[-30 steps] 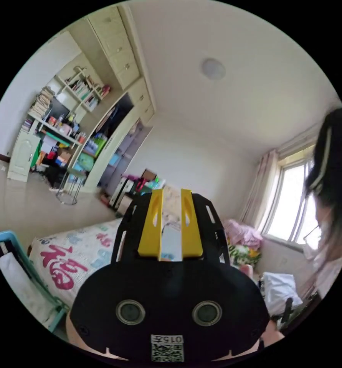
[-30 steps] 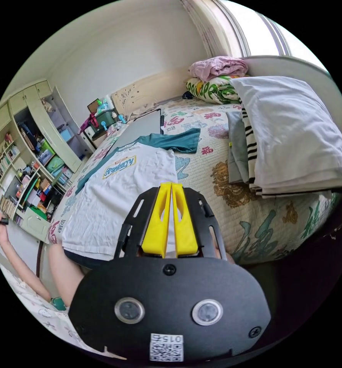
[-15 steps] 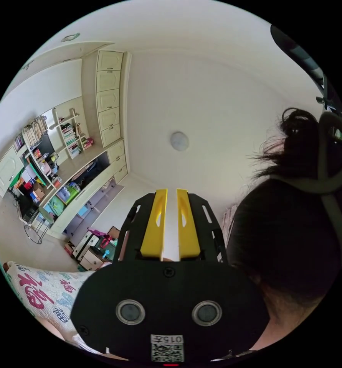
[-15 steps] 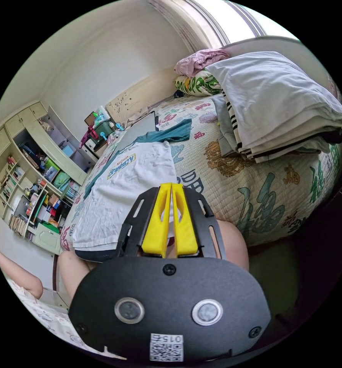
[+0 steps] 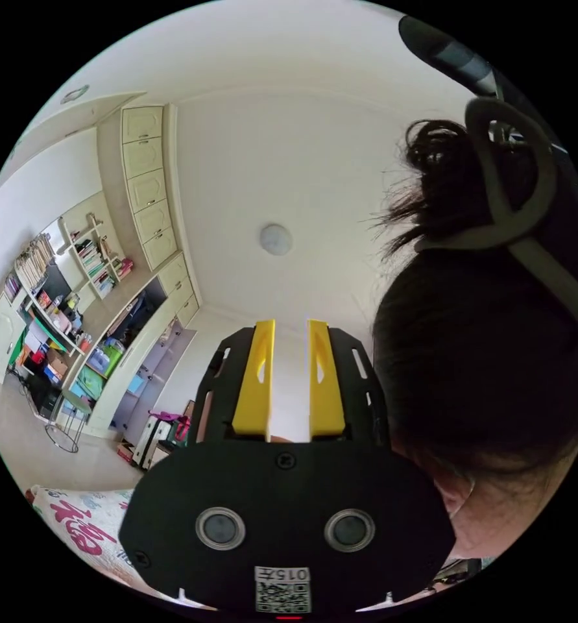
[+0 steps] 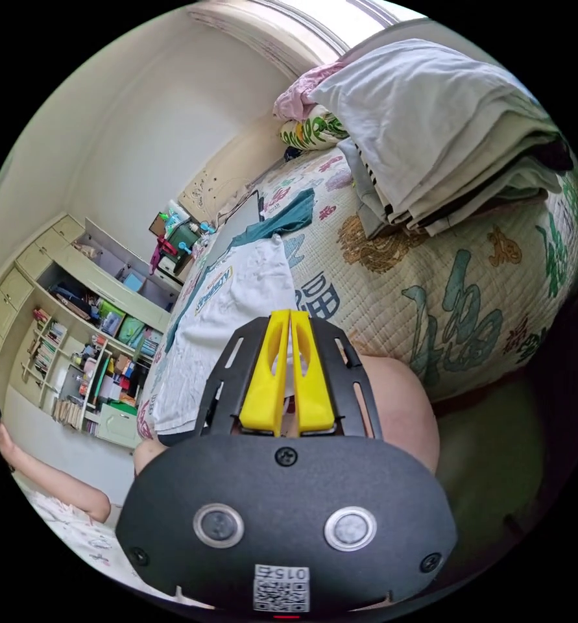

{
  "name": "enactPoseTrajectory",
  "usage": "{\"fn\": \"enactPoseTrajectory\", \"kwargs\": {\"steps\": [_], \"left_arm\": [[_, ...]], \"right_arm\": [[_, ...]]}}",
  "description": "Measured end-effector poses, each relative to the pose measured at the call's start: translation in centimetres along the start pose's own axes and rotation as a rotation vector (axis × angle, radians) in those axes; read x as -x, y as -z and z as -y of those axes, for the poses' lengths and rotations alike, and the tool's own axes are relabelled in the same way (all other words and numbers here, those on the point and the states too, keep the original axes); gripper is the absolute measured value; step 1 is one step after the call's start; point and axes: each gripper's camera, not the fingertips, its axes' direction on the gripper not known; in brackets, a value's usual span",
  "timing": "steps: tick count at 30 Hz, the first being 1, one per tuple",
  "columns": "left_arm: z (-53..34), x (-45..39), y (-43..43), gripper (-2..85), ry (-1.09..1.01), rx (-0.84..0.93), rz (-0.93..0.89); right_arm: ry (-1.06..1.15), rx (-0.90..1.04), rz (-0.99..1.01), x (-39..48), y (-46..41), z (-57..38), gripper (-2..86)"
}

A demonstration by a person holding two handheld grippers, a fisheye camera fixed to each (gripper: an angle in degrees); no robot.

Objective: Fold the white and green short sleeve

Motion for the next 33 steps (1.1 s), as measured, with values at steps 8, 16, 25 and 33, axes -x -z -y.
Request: {"fn": "enactPoseTrajectory", "kwargs": {"steps": [8, 16, 25, 33], "left_arm": [[0.1, -0.4, 0.3, 8.7, -0.011, 0.022, 0.002], [2.2, -1.8, -2.3, 9.0, -0.039, 0.014, 0.035], [6.7, -1.3, -9.6, 9.7, -0.030, 0.035, 0.073], [1.5, 7.4, -20.4, 9.9, -0.027, 0.460, 0.191]], "right_arm": [[-0.058, 0.025, 0.072, -1.0, 3.3, 4.4, -0.5], [-0.064, 0.045, 0.070, 0.6, 5.7, 7.9, -0.5], [-0.072, 0.042, 0.086, 2.9, 8.4, 11.2, -0.5], [-0.074, 0.047, 0.114, 5.0, 10.2, 14.4, -0.4]]}}
